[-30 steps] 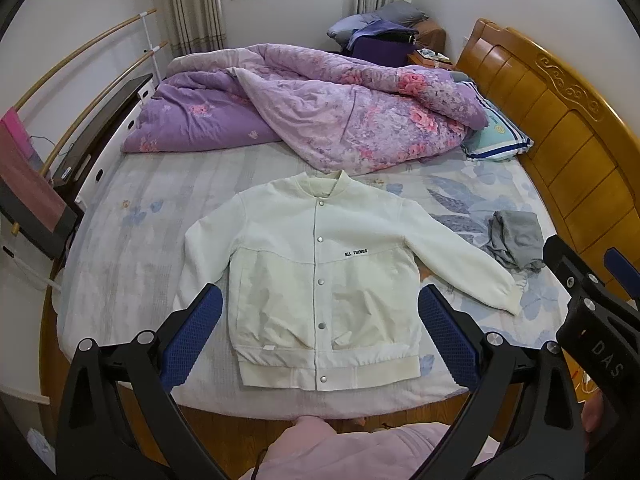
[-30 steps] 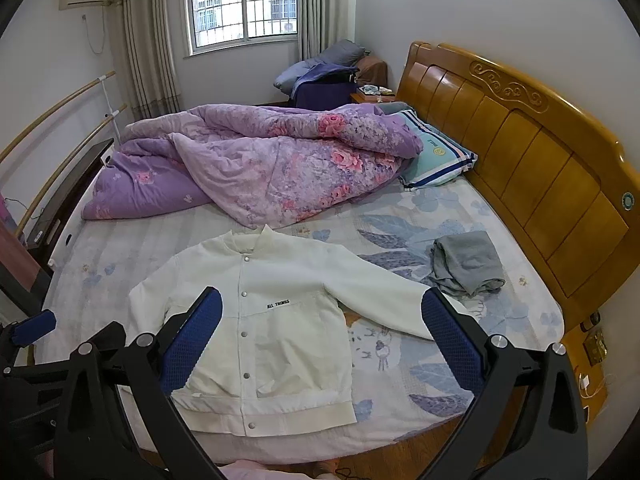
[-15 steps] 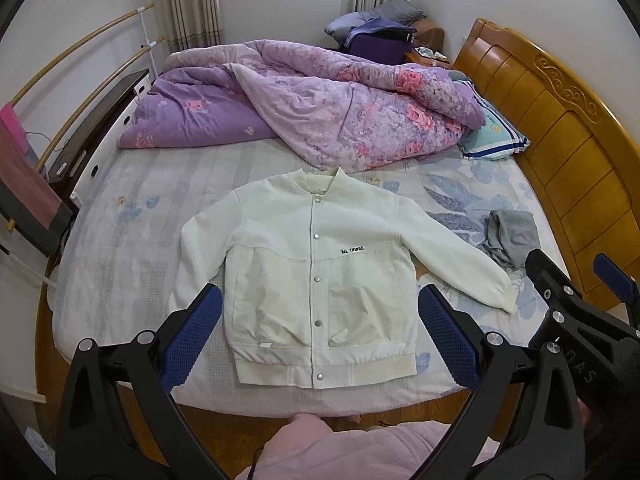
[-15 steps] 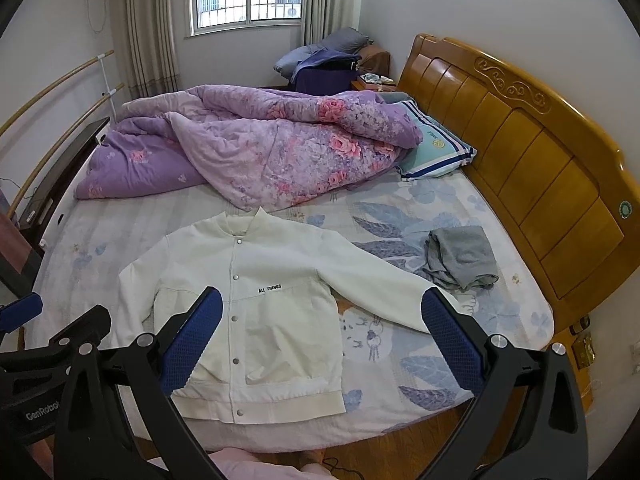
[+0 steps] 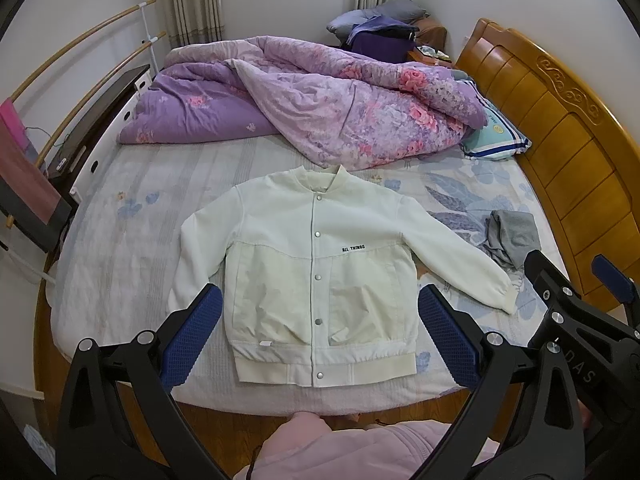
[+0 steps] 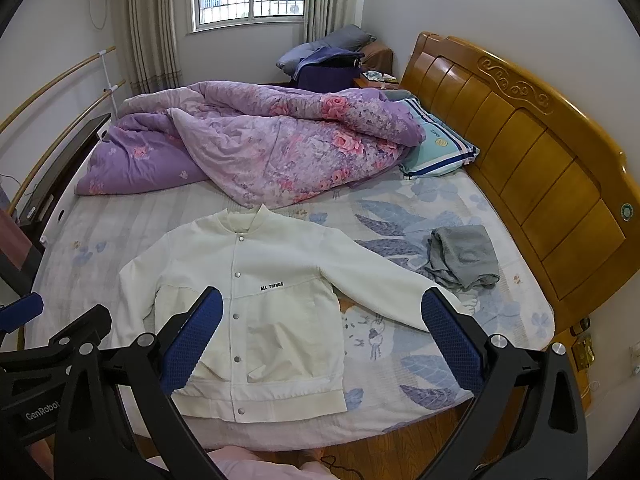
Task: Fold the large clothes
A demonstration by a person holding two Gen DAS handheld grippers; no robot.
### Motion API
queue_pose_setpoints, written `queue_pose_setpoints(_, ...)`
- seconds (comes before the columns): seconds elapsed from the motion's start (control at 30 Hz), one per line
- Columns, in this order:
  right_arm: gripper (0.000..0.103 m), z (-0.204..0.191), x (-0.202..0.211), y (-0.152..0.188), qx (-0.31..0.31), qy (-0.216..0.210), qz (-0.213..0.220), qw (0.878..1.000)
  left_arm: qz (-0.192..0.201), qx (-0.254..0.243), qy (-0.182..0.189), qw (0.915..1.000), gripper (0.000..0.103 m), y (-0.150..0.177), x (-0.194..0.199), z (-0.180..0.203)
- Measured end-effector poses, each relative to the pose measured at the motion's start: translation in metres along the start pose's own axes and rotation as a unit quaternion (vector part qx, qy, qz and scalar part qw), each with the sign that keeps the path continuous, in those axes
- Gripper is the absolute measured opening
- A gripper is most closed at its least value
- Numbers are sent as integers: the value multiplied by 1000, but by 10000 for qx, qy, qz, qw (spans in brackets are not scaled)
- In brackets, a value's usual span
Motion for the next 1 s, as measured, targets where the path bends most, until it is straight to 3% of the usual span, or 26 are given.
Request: queue_pose_setpoints(1.0,96,-2,-6,0,-30,-33,-87,10000,-67,19,31,10000,98,4,-8,-5)
Point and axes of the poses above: each gripper's, at about its wrist camera, not at the fingertips, and x roughly against the way its jaws point, z to its right, y to its underside, the point moved 7 cm from there along -x, roughly the way its jaws point, and after that the axes turned 7 degrees about z, right-handed, at the moved point
